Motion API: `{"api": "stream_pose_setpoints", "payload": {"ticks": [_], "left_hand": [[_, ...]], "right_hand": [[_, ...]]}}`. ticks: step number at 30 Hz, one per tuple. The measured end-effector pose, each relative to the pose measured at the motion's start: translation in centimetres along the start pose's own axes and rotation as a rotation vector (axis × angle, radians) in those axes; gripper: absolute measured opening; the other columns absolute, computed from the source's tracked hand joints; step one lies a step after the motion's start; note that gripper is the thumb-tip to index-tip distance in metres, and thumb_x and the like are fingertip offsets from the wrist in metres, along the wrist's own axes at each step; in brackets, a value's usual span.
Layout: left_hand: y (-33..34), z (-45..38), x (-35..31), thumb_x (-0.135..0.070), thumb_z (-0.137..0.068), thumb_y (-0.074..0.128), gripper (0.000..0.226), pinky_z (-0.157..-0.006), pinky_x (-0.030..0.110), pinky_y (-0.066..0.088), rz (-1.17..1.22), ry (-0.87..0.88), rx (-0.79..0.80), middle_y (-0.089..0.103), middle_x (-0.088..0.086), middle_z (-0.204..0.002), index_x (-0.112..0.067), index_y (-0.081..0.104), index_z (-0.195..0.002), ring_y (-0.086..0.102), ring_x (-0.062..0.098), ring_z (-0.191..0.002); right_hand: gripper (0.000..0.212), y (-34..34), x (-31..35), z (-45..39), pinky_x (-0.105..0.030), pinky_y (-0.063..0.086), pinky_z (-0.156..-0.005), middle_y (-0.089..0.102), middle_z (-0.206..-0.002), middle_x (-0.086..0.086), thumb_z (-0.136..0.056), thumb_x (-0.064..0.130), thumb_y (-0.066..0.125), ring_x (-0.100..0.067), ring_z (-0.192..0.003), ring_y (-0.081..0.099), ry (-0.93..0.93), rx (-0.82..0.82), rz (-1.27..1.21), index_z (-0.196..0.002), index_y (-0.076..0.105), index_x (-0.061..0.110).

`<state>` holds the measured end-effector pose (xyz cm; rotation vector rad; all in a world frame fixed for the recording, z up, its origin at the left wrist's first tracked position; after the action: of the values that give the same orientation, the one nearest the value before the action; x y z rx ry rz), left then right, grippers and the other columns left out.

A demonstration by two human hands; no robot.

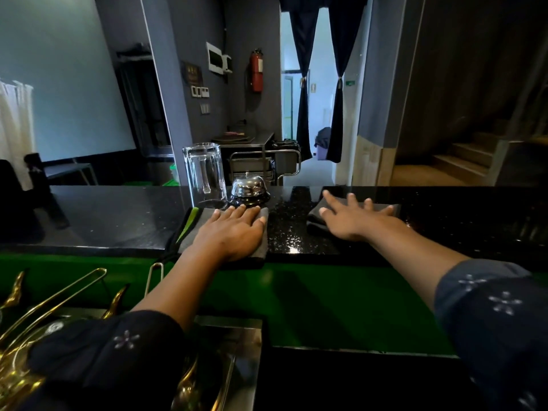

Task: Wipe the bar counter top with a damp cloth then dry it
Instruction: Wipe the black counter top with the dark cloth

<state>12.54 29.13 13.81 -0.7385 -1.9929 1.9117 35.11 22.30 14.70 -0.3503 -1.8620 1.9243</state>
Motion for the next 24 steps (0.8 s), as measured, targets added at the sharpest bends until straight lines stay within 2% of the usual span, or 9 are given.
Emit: {"api": "stream_pose_setpoints", "payload": {"ticks": [5, 12, 18, 24], "left_hand": [[-0.1, 0.0, -0.1, -0.055, -0.098, 0.009, 0.058, -0.120, 0.040, -0.002, -0.003, 0.008, 0.009, 0.004, -0.002, -0.161, -0.035, 0.008, -0.153, 0.001, 0.015, -0.148], [0.0, 0.0, 0.0, -0.056, -0.097, 0.009, 0.058, -0.120, 0.040, 0.000, -0.023, 0.003, 0.009, 0.005, -0.005, -0.161, -0.037, 0.007, -0.152, 0.001, 0.013, -0.148], [-0.1, 0.1, 0.1, -0.057, -0.097, 0.008, 0.058, -0.120, 0.038, -0.001, -0.004, 0.006, 0.006, 0.005, -0.007, -0.161, -0.038, 0.008, -0.152, 0.001, 0.011, -0.147], [0.1, -0.1, 0.2, -0.056, -0.097, 0.009, 0.059, -0.119, 0.039, -0.001, 0.001, 0.007, -0.005, 0.007, -0.005, -0.161, -0.036, 0.009, -0.152, 0.004, 0.014, -0.148]], "right_hand": [[0.052, -0.7, 4.1, -3.4, -0.080, -0.010, -0.101, -0.013, -0.164, -0.002, -0.100, 0.059, 0.011, -0.048, -0.145, -0.013, -0.051, 0.041, -0.007, -0.151, 0.003, 0.053], [0.055, -0.8, 9.1, -9.6, -0.084, -0.006, -0.098, -0.013, -0.164, -0.004, -0.100, 0.058, 0.016, -0.055, -0.142, -0.013, -0.035, 0.093, 0.010, -0.152, 0.003, 0.049], [0.057, -0.9, 6.2, -10.5, -0.078, -0.008, -0.105, -0.008, -0.165, 0.004, -0.096, 0.068, 0.009, -0.044, -0.147, -0.010, -0.108, 0.082, 0.006, -0.151, 0.004, 0.054], [0.058, -1.3, 0.9, -7.6, -0.077, -0.006, -0.106, -0.009, -0.165, 0.001, -0.096, 0.067, 0.009, -0.045, -0.147, -0.010, 0.056, 0.028, 0.000, -0.152, 0.003, 0.051]]}}
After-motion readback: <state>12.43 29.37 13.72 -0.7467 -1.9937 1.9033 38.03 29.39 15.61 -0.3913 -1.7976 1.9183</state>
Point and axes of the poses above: each hand's wrist, its own z-axis away from the middle knuckle, its own y-axis out of the palm, x = y × z, the point moved 1 cm from there along -z, towards the middle knuckle
